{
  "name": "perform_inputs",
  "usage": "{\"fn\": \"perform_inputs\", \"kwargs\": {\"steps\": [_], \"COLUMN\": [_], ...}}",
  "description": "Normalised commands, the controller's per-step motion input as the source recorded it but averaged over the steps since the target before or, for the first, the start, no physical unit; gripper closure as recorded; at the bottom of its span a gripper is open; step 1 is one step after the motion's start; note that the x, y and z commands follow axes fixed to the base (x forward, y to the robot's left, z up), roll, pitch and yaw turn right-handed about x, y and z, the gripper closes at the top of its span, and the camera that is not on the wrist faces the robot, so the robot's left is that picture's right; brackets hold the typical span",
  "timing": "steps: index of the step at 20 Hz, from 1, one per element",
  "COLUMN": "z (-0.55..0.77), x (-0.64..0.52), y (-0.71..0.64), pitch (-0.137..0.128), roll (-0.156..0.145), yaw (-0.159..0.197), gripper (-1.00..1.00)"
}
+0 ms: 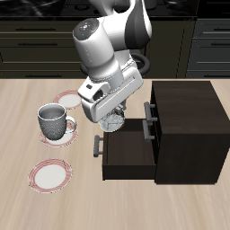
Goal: Place the bowl on the nearest plate relative to the robot
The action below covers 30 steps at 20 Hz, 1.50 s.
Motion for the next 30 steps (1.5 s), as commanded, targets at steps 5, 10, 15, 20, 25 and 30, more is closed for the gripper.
{"fn": "perform_inputs", "kwargs": {"steps": [5, 10, 15, 20, 25, 30], "z": [0.33, 0.27, 0.21, 0.05, 0.08, 0.07], "x": [-0.2, -0.19, -0.15, -0.14, -0.36, -0.49], "y": [-0.06, 0.06, 0.09, 0.15, 0.11, 0.0], "pitch": [0.047, -0.006, -0.059, -0.032, -0.045, -0.047], "roll": [0.025, 0.037, 0.001, 0.01, 0.02, -0.01], "yaw": [-0.448, -0.294, -0.161, -0.043, -0.084, -0.123], "gripper": [1.0, 1.0, 1.0, 1.0, 1.0, 1.0]}}
